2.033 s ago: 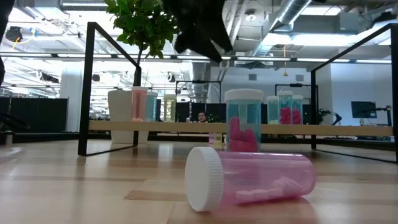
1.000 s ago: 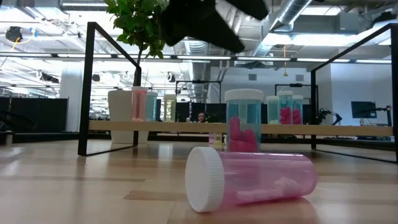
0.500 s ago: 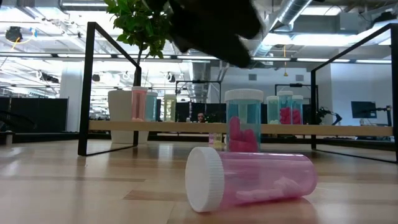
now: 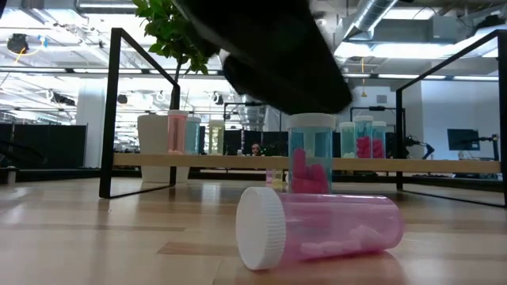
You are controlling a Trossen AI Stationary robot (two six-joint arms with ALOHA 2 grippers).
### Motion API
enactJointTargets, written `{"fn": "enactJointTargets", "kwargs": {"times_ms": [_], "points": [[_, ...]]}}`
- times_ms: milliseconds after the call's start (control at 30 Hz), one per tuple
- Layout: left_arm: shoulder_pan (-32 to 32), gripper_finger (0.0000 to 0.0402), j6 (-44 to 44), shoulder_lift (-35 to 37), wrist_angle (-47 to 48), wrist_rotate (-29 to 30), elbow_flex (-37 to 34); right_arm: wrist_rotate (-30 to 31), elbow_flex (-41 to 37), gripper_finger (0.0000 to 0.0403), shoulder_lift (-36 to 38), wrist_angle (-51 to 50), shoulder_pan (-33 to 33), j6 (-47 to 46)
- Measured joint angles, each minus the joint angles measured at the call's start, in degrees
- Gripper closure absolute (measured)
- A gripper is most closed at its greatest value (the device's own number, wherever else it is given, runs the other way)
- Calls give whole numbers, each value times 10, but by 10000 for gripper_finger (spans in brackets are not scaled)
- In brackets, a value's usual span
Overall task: Pick and place medicine bottles onto shelf by color
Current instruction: Put the blue pill bottle on the shelf
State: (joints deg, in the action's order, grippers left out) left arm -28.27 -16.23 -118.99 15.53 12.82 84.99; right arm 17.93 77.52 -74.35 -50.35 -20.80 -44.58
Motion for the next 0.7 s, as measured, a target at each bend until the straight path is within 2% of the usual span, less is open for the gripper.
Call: {"fn": "enactJointTargets", "kwargs": {"times_ms": [100, 333, 700], "points": [[0, 168, -19, -14, -13, -13, 0, 0, 0, 249, 0, 0, 0, 0], [-2, 177, -28, -21, -18, 1, 0, 0, 0, 249, 0, 0, 0, 0], [-1, 288, -70, -21, -12, 3, 0, 0, 0, 249, 0, 0, 0, 0]]}}
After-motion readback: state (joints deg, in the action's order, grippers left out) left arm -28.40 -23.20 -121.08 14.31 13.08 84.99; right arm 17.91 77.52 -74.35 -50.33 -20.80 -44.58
